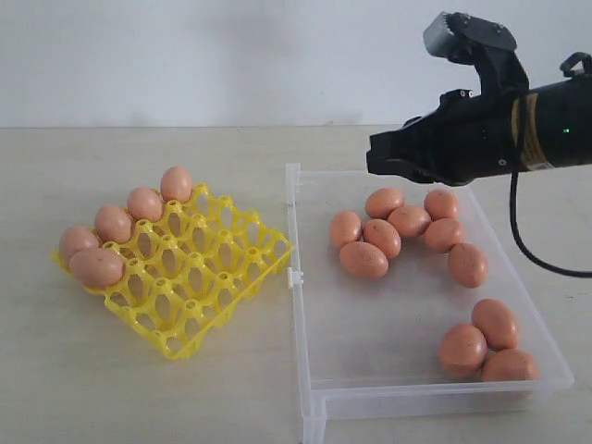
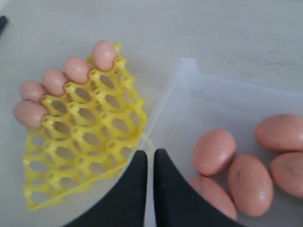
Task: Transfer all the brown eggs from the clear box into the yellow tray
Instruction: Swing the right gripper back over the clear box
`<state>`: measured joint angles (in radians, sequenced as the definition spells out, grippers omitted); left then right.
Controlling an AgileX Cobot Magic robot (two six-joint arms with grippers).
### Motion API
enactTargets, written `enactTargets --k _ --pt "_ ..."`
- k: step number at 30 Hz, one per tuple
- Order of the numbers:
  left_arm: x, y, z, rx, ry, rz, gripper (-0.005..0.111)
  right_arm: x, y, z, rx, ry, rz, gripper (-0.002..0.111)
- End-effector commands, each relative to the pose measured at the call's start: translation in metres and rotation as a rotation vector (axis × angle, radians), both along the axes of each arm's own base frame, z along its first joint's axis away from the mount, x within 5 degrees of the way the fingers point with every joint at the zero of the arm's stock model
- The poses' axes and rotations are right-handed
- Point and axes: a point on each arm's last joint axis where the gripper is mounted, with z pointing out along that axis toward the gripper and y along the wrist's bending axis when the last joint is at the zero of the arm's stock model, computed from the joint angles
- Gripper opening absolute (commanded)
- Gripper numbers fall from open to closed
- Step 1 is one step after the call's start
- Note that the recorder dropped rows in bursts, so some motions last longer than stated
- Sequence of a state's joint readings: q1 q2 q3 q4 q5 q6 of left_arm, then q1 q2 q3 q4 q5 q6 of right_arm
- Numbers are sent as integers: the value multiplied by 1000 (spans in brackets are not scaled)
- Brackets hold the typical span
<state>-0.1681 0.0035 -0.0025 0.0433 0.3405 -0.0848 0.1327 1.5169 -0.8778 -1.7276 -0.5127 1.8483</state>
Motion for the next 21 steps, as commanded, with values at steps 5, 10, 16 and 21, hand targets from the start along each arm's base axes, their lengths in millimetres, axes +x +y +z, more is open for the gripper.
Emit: enactTargets --k 5,10,16,21 --pt "0 0 0 -5 -5 -5 4 38 12 -5 5 -48 225 0" --pt "0 0 0 -5 -5 -5 4 47 16 0 -299 -233 82 0" --pt "0 0 0 -5 -5 -5 4 56 -1 10 -982 -396 -282 0" --pt "0 0 0 -5 -5 -5 4 65 -20 8 -1080 -6 -334 0"
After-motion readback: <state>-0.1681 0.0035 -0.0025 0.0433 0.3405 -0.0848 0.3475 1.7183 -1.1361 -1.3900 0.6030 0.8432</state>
